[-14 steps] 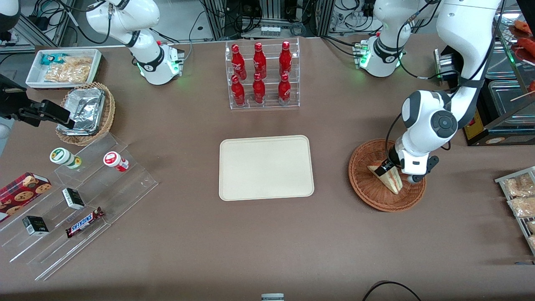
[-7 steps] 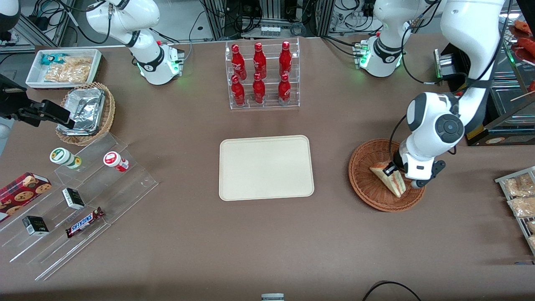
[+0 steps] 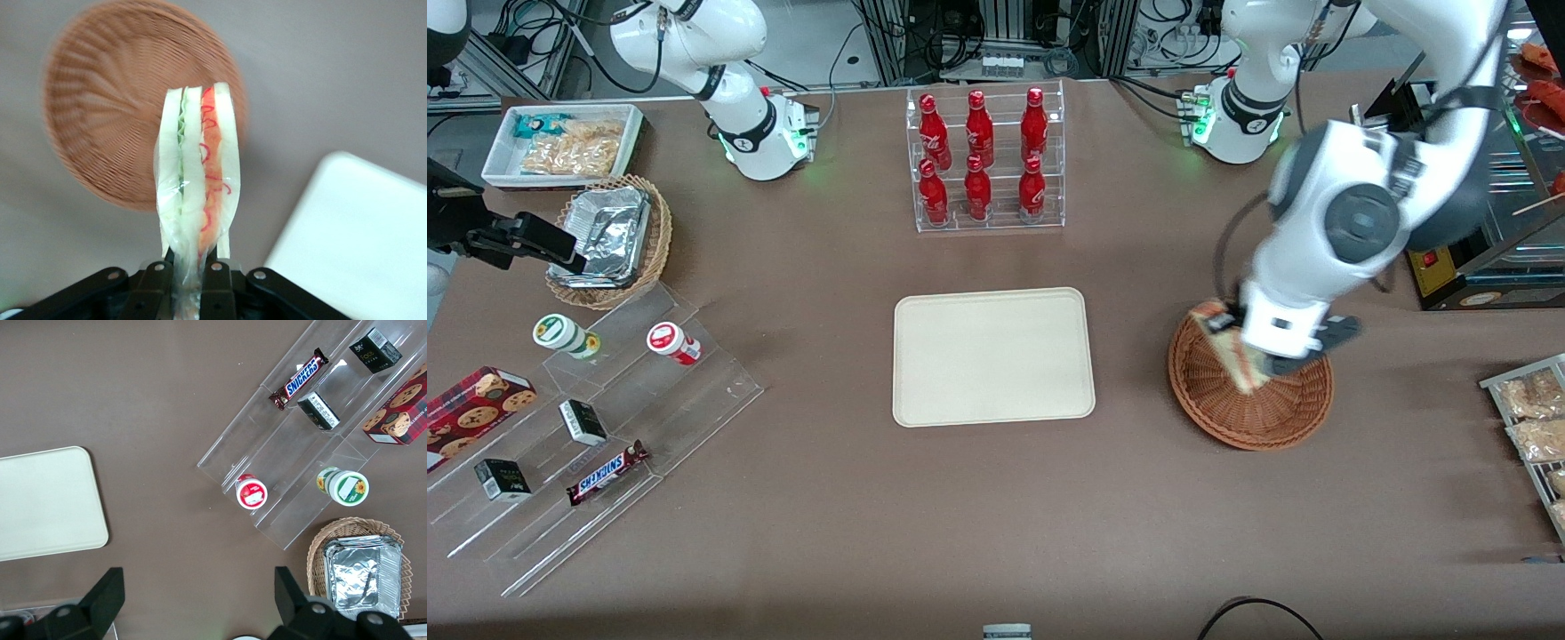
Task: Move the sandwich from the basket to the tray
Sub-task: 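Lift the sandwich and carry it over the beige tray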
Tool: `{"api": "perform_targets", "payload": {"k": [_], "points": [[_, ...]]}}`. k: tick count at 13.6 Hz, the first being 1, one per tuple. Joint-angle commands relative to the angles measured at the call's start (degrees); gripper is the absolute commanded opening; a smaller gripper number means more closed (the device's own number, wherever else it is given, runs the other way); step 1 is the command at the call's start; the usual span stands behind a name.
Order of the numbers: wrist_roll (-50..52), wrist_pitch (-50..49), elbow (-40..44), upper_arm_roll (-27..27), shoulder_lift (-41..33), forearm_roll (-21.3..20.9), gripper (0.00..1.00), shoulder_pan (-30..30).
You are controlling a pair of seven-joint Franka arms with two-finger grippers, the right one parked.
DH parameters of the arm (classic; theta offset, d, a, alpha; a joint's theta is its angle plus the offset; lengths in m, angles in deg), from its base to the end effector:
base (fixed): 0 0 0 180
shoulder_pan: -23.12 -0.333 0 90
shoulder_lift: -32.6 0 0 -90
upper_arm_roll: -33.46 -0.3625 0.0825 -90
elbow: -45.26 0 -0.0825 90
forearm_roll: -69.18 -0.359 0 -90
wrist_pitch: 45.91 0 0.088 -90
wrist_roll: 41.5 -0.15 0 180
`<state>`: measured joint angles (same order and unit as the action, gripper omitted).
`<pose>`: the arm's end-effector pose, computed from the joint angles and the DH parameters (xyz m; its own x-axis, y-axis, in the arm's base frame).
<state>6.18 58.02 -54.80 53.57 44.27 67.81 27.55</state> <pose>0.5373 -0.2279 0.4611 0.9137 0.3891 -0.1178 0.3846 -0.9212 -0.0592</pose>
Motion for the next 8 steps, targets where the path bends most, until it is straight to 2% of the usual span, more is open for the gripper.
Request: {"api": "perform_targets", "payload": {"k": [1,6,8], "points": [[1.79,-1.28,5.48,0.11,5.98,1.89,0.06,7.94],[2.32,3.01,15.14,0.11,18.28,2.06,0.06,19.81],[2.42,8.10,15.07,0.02,20.57,1.45,0.06,23.24]]}}
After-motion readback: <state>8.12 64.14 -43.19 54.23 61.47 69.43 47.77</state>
